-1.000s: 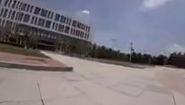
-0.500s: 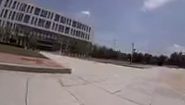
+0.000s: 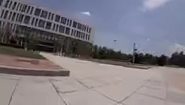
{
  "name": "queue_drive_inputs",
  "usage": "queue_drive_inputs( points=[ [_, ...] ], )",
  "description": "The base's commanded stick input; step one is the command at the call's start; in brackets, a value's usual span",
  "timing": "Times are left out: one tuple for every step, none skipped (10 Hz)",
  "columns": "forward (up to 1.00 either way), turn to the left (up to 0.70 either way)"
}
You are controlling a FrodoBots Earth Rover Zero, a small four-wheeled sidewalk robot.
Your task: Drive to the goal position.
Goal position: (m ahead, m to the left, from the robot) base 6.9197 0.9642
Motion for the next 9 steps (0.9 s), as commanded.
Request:
queue_drive_inputs(
  points=[
    [0.70, 0.00],
    [0.70, 0.00],
    [0.70, 0.00],
    [0.70, 0.00],
    [0.70, 0.00],
    [0.70, 0.00],
    [0.70, 0.00],
    [0.70, 0.00],
    [0.70, 0.00]
  ],
)
